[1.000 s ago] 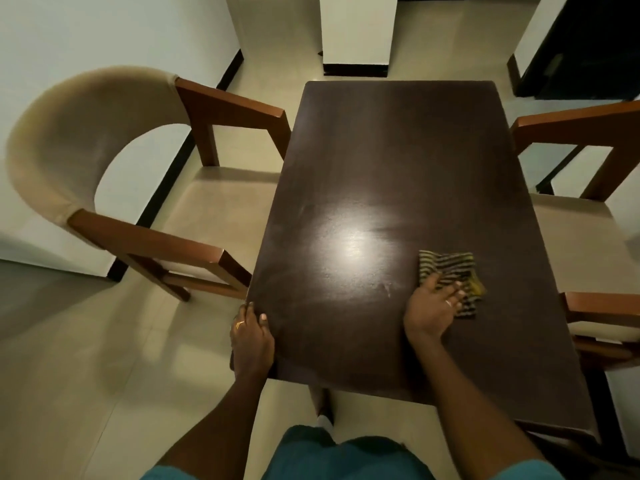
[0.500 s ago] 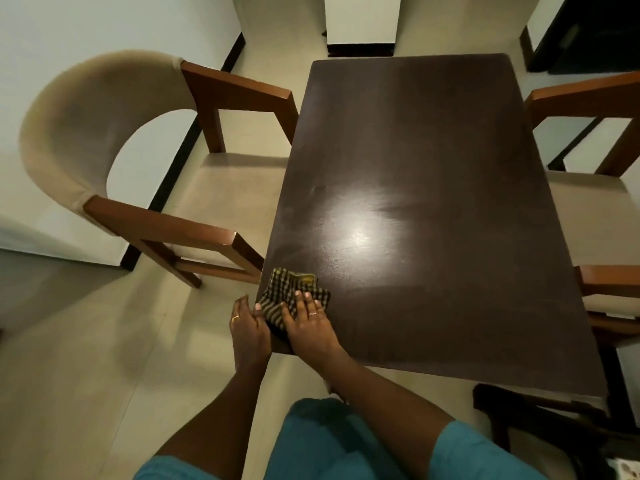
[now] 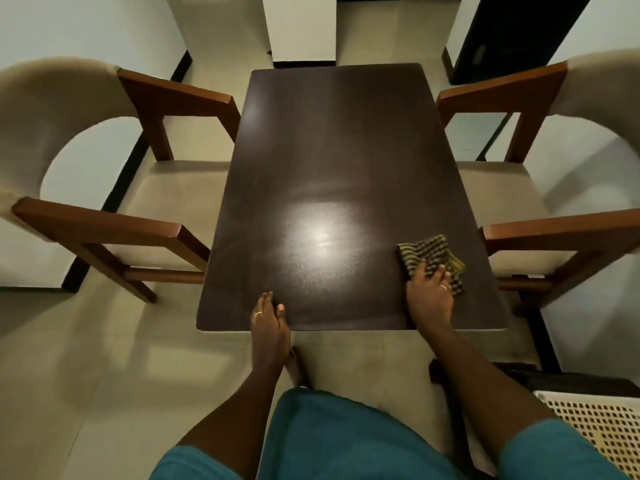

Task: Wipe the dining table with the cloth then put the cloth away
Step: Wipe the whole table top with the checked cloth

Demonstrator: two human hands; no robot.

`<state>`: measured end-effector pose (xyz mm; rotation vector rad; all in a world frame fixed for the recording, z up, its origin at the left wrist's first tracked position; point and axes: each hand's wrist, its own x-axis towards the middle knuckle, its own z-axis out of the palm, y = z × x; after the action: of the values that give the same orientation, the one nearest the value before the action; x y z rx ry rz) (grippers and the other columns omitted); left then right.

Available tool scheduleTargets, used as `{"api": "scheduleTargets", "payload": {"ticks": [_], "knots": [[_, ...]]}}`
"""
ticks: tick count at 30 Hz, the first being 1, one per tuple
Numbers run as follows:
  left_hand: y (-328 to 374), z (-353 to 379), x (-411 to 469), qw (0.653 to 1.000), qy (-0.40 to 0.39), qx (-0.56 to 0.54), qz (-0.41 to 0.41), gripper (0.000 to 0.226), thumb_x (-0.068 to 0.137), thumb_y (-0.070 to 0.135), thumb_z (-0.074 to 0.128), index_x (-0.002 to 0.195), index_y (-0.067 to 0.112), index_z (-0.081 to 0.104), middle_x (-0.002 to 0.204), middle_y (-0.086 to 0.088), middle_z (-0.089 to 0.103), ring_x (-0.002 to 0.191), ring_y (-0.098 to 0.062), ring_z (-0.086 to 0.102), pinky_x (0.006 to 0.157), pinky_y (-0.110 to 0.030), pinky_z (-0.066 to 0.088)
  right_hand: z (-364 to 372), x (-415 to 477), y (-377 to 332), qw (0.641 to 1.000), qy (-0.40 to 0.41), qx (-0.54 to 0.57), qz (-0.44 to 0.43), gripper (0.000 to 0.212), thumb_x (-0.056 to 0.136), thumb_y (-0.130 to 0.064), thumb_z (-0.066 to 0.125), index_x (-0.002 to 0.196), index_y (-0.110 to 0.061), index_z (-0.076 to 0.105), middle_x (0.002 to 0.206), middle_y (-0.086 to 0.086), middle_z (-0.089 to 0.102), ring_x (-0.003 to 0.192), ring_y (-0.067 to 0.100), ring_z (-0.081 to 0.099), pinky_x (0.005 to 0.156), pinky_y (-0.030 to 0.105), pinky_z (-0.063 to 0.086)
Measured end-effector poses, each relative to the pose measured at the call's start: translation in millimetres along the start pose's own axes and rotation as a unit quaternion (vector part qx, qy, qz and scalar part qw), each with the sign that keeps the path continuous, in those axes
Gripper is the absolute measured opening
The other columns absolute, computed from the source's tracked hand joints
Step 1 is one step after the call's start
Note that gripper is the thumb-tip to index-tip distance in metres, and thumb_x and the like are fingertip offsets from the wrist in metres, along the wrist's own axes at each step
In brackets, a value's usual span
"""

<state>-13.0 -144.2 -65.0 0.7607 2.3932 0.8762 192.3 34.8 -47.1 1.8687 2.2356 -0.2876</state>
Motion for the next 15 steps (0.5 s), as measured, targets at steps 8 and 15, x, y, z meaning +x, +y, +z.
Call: {"api": "scheduleTargets", "payload": {"ticks": [8, 15], "knots": [[-19.0, -6.2, -36.4, 0.997, 0.065, 0.009, -0.045, 0.043, 0.100, 0.024, 0.033, 0.139, 0.007, 0.037, 0.146, -0.014, 0.039, 0.136, -0.029, 0.033, 0.112, -0.041, 0.030, 14.4, -34.0, -72.0, 0.994, 0.010, 0.105, 0.006, 0.046, 0.087, -0.005, 0.030, 0.121, 0.009, 0.059, 0.112, 0.049, 0.052, 0.103, 0.062, 0.054, 0.075, 0.061, 0.050], [-21.3, -19.2, -36.4, 0.995, 0.079, 0.037, -0.054, 0.042, 0.099, 0.022, 0.033, 0.138, 0.006, 0.037, 0.147, -0.016, 0.037, 0.137, -0.031, 0.031, 0.111, -0.043, 0.029, 37.9, -109.0, -153.9, 0.958, -0.077, -0.023, -0.275, 0.054, 0.096, -0.019, 0.046, 0.145, -0.002, 0.031, 0.139, 0.040, 0.035, 0.130, 0.051, 0.037, 0.102, 0.055, 0.038]]}}
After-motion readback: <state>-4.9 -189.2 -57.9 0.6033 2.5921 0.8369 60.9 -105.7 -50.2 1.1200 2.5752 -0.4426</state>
